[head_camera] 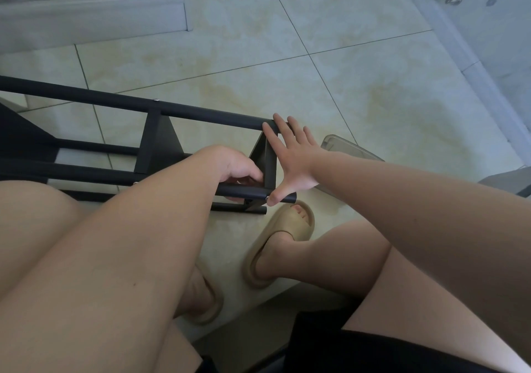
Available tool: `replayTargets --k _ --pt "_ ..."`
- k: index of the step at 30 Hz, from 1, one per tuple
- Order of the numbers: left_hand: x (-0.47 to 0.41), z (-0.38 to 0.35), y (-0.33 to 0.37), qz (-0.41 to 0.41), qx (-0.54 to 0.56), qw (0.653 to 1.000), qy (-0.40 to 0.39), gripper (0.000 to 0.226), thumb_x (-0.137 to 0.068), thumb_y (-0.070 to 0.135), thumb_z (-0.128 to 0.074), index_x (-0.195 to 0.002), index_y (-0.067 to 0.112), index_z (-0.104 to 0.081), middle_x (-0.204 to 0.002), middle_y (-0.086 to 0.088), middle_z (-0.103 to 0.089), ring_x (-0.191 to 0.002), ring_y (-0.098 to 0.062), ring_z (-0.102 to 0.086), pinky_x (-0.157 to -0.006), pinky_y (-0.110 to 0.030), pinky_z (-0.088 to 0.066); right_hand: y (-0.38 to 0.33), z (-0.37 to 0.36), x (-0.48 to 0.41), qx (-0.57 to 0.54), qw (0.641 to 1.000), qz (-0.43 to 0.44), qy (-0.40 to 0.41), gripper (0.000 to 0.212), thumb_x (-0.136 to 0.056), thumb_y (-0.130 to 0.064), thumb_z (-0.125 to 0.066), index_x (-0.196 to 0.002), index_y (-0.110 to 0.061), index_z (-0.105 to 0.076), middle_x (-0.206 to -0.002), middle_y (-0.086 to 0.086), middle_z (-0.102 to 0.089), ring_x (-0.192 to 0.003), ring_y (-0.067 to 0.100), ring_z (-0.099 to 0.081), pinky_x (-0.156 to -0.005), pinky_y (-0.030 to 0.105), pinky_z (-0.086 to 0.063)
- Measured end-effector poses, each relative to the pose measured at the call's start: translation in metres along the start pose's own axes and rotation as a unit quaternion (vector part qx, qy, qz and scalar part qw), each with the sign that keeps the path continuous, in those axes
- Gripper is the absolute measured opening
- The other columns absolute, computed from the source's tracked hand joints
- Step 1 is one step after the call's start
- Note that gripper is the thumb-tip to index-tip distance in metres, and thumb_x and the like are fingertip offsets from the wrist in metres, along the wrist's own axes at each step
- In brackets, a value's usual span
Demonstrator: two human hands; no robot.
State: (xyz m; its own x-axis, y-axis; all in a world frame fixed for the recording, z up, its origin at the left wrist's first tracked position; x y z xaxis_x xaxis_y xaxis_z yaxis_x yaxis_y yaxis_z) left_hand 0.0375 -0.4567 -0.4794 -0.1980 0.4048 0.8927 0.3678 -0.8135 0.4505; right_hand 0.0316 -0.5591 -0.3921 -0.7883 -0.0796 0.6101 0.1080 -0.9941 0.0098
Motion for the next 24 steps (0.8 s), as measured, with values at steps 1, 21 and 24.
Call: replayTargets --k 1,21,24 --pt "-0.0005 0.0 -0.0001 0.002 -0.005 1.0 0.002 0.015 -0.088 0.021 -0.069 -0.09 0.008 -0.075 -0.087 -0.01 -0.073 -0.082 -0.028 -0.067 -0.095 -0.042 -0.056 -0.0001 -0.0001 0.0001 -0.001 1.0 0.0 0.0 0.161 -0.05 -0.086 -0.074 -0.154 -0.023 0.031 -0.161 0.007 0.037 -0.15 0.036 0.03 -0.124 0.057 0.006" --pt "0.0051 0.0018 0.0042 -0.014 -0.059 0.998 0.003 0.016 -0.086 0.023 -0.069 -0.086 0.009 -0.076 -0.092 -0.012 -0.074 -0.082 -0.029 -0.066 -0.094 -0.04 -0.049 0.0017 -0.0004 -0.0018 0.003 1.0 0.0 -0.001 0.161 -0.049 -0.087 -0.072 -0.154 -0.023 0.032 -0.161 0.006 0.037 -0.149 0.036 0.031 -0.124 0.057 0.007" --pt "0.0076 -0.001 0.0039 -0.017 -0.043 0.999 -0.019 0.026 -0.09 0.017 -0.064 -0.111 0.005 -0.075 -0.113 -0.018 -0.071 -0.099 -0.033 -0.065 -0.111 -0.05 -0.043 0.0013 -0.0009 -0.002 0.005 1.0 0.0 -0.001 0.161 -0.049 -0.087 -0.072 -0.154 -0.023 0.032 -0.161 0.007 0.037 -0.149 0.036 0.031 -0.124 0.057 0.007"
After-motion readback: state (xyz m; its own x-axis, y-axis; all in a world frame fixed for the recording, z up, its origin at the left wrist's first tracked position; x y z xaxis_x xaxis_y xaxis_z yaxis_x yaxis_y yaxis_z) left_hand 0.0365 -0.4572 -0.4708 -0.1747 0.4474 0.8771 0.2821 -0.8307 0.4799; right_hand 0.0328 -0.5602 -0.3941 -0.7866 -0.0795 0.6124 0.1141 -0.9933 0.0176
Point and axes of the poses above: each hand's wrist, its own x-axis away from the middle knuckle, its own z-axis out of the back of the hand, y = z × x, the point moved 10 cm from there along -x, towards the middle knuckle
